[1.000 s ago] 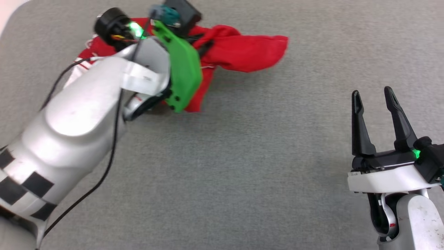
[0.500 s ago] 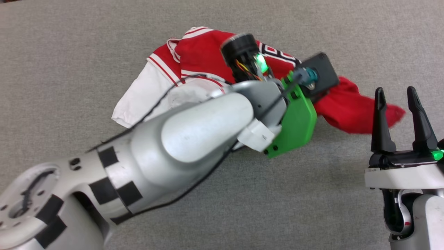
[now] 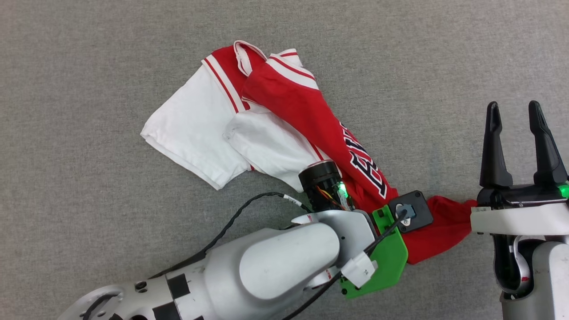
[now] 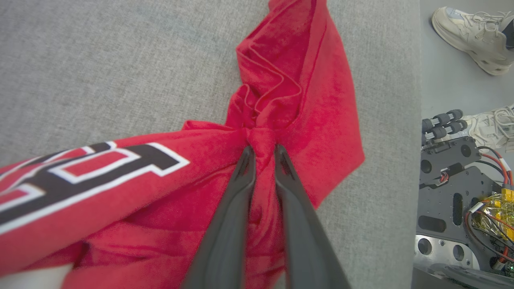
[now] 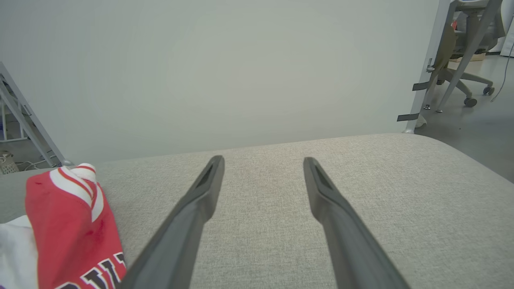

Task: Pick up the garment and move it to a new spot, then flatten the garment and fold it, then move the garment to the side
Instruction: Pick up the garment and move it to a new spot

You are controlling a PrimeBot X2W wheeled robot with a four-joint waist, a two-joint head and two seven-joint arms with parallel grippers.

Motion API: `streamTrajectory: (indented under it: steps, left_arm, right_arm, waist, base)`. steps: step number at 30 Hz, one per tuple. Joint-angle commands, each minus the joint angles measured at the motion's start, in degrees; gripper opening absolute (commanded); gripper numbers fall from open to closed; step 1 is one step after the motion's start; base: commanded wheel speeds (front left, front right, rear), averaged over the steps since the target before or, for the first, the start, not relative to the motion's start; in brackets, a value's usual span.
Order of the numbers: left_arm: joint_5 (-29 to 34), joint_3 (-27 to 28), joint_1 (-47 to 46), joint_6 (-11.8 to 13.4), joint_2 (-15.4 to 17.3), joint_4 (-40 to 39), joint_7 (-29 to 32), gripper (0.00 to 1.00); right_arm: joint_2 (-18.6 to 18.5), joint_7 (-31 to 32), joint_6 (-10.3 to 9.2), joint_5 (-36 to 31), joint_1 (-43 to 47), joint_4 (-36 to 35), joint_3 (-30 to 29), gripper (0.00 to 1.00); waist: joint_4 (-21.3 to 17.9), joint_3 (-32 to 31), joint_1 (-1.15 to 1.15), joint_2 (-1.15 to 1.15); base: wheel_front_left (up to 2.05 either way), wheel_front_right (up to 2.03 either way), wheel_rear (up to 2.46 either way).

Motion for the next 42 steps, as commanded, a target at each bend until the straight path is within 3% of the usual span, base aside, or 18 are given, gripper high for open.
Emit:
streamTrajectory:
  steps: [1,2,3,11,18,25,33,42]
  left_arm:
    - [0.5,-0.2,1.1,-0.2,0.0,0.5,-1.0,0.0]
    - [0.6,-0.2,0.7,-0.2,-0.1,1.0,-2.8,0.23]
    - [1.0,-0.2,0.2,-0.2,-0.3,1.4,-4.6,1.0]
    - [-0.2,1.6,-3.4,-0.1,-3.0,9.1,-27.4,1.0]
    - [-0.6,7.6,-1.2,5.0,-3.1,13.0,-39.7,1.0]
    - [1.5,16.1,3.7,12.0,1.8,9.6,-41.9,1.0]
    - [8.0,31.3,16.6,19.1,8.5,-0.2,-42.0,1.0]
    - [14.2,45.6,32.8,21.4,9.4,-7.1,-42.0,1.0]
  right_arm:
    - [-0.1,-0.3,-0.04,0.0,-0.6,0.2,0.1,1.0]
    - [-0.1,-0.3,-0.04,-0.1,-0.5,0.3,0.0,1.0]
    - [-0.1,-0.3,-0.04,-0.3,-0.4,0.5,0.0,1.0]
    - [-0.1,-0.3,-0.04,-1.6,2.5,1.3,-1.2,1.0]
    - [-0.1,-0.3,-0.04,-2.3,5.7,1.6,-1.5,1.0]
    - [-0.1,-0.3,-0.04,-2.6,8.3,1.8,-1.5,1.0]
    - [-0.1,-0.3,-0.04,-3.2,10.1,2.0,-1.7,1.0]
    - [-0.1,-0.3,-0.04,-4.0,12.0,3.2,-0.2,1.0]
  waist:
    - [0.5,-0.4,0.0,0.0]
    - [0.8,-0.8,0.0,0.0]
    - [1.1,-1.2,0.0,0.0]
    - [4.1,-8.2,0.0,0.0]
    - [6.7,-13.5,0.0,0.0]
    - [9.5,-16.2,0.0,0.0]
    - [11.8,-18.2,0.0,0.0]
    - [13.3,-20.6,0.0,0.0]
  base:
    - [0.0,0.0,0.0]
    - [0.0,0.0,0.0]
    - [0.0,0.0,0.0]
    - [0.0,0.0,0.0]
    - [0.0,0.0,0.0]
    - [0.0,0.0,0.0]
    - [0.0,0.0,0.0]
    - [0.0,0.0,0.0]
